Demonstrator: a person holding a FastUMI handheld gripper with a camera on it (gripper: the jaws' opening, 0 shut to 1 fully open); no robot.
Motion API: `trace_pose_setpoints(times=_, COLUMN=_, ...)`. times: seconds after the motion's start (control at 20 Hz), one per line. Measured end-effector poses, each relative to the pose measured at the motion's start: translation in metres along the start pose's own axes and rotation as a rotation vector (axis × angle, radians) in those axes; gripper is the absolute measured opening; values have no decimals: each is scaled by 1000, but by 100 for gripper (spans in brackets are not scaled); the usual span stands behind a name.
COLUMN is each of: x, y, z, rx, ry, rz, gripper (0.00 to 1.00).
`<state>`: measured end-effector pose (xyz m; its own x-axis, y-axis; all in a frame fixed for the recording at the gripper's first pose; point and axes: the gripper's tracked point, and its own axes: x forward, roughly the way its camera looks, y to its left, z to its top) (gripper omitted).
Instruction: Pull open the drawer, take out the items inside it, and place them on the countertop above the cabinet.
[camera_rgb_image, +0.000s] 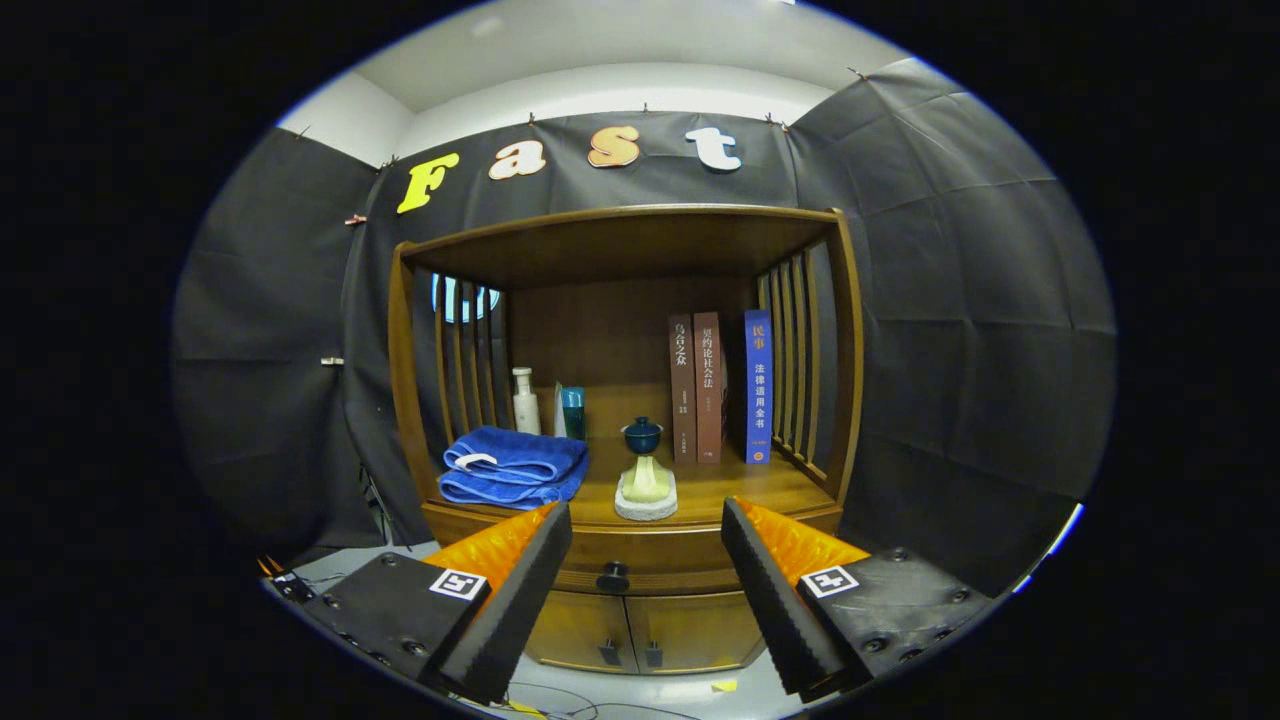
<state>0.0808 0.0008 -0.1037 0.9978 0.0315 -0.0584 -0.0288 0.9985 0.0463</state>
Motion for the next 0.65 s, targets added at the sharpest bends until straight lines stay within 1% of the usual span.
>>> trace_pose_setpoints(times=0.25, x=-46, y=-19, z=20, rx=-14, ry=-10, rz=16, gripper=98)
trace_pose_setpoints(times=0.4, x=-71, y=-31, z=36, rx=-18, ry=-27, rz=8, gripper=98)
trace_pose_setpoints(times=0.65, x=-88, y=-37, z=48, rx=-37, ry=-13, rz=4, gripper=98)
